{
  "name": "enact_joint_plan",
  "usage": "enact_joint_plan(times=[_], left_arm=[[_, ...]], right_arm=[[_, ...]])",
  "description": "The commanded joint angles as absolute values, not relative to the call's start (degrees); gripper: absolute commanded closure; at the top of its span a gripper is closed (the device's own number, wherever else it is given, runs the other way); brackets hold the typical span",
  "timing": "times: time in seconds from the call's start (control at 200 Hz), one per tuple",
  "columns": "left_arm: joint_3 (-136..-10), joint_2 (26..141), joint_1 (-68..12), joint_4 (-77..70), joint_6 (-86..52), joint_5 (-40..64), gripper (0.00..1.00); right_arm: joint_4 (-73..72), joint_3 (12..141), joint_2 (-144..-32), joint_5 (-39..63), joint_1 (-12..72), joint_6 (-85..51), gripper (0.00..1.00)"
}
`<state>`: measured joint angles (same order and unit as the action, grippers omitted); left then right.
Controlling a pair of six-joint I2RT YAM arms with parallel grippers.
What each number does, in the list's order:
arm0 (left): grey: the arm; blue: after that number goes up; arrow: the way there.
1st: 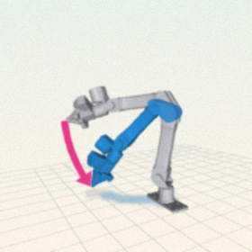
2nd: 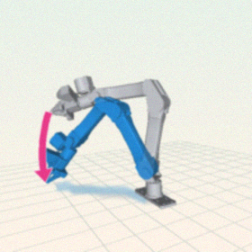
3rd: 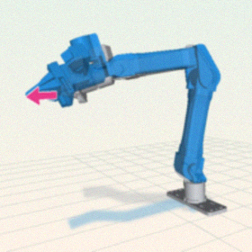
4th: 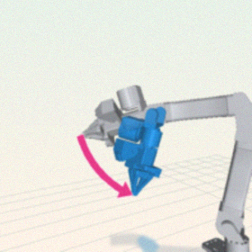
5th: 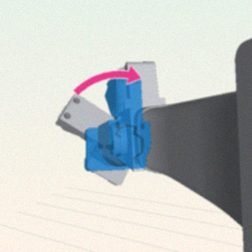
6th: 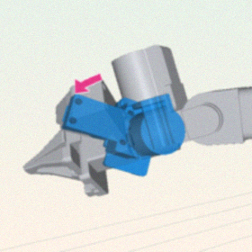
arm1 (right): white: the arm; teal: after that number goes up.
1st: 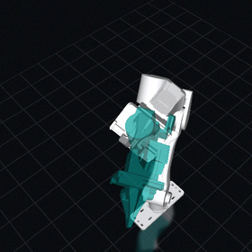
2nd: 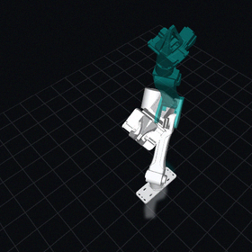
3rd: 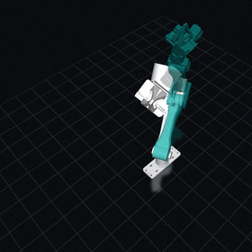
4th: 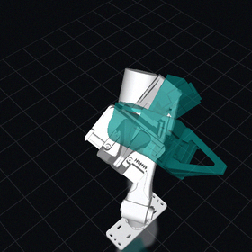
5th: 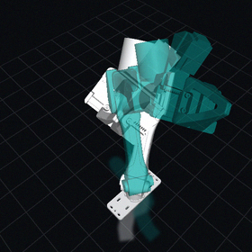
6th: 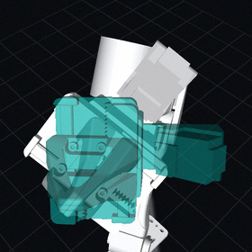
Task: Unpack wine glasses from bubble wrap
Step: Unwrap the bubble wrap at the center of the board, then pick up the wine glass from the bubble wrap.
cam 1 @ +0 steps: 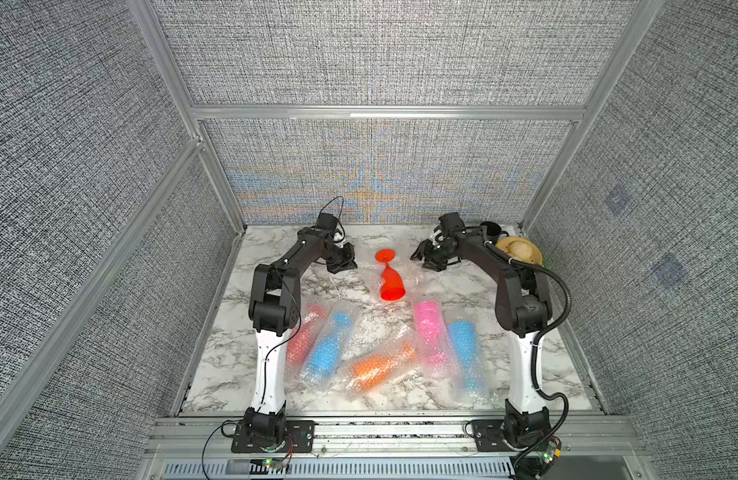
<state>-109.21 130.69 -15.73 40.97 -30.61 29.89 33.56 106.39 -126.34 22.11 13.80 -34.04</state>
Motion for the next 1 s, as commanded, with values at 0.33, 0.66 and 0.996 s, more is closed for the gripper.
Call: enact_joint_plan(times=[0.33, 0.66, 0.996], left_arm=[[-109.8, 129.9, -15.6, 45.4, -29.2, 25.8, 0.54], [-109.8, 125.1, -15.6, 47.5, -30.0, 17.0, 0.33], [-111.2, 123.5, -15.6, 47.9, -30.1, 17.4, 0.32]], right_arm=[[53.7, 122.3, -128.6, 8.4, 25.6, -19.3, 0.16], [60.2, 127.1, -136.1, 4.6, 30.2, -17.0, 0.03], [61.2, 129.7, -141.7, 5.9, 29.5, -18.2, 0.15]])
